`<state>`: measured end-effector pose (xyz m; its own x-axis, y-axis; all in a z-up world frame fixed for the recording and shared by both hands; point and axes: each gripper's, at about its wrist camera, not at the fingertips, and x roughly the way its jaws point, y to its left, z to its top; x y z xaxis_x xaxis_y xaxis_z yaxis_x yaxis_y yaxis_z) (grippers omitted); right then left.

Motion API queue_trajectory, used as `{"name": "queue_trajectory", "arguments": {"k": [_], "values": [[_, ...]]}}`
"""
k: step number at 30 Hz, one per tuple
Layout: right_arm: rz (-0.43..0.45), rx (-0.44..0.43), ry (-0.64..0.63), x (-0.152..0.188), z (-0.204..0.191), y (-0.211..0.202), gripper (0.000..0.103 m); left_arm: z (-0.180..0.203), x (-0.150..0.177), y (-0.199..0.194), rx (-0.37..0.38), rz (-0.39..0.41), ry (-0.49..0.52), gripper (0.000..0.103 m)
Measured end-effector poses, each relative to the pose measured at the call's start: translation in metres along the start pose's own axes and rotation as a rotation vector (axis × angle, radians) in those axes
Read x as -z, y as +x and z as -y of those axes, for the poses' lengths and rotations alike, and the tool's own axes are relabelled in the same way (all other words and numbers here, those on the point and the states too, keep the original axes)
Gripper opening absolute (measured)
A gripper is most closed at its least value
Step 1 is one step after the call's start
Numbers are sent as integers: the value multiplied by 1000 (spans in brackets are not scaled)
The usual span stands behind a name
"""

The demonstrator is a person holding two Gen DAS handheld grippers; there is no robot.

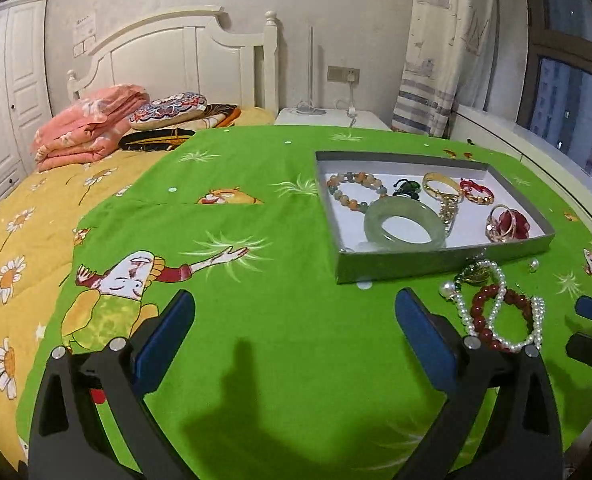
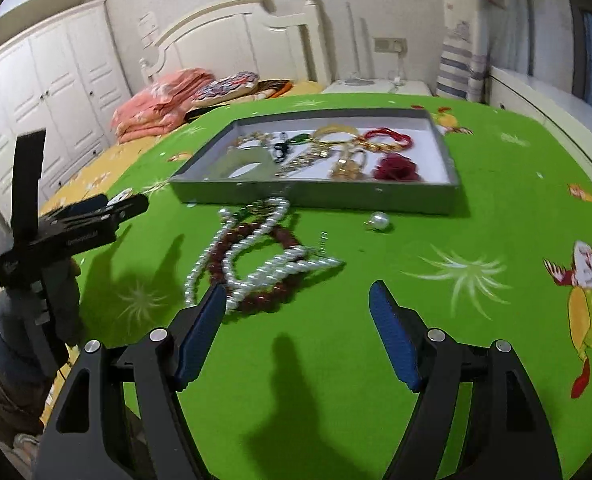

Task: Organize jewelry
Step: 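Lift both open grippers away from the tray toward the remaining pile, then grasp the pearl necklace with the right gripper and lift it high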

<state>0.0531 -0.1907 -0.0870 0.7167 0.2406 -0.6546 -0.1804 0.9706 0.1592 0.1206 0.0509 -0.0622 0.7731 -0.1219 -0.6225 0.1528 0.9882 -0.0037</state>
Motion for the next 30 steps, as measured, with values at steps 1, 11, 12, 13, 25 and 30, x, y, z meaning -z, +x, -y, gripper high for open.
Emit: {"name": "queue_trajectory", "arguments": {"k": [1,11,12,13,25,30], "values": [[1,-5,-2,-1,-2,1,70,0,0,1,7,-8,4,97],[-59,-55,-22,1,-22,24,57,13,2,12,31,-53,73,97],[-64,-59,-9,2,-21,26,56,12,2,12,37,-52,67,97],[-64,-59,-2,3,-21,26,54,10,2,12,45,-52,60,97],[-73,25,17,-13,-25,38,34,10,2,13,68,-49,53,97],[-104,157,-55,-18,-37,49,32,11,2,14,75,-51,53,97]]}}
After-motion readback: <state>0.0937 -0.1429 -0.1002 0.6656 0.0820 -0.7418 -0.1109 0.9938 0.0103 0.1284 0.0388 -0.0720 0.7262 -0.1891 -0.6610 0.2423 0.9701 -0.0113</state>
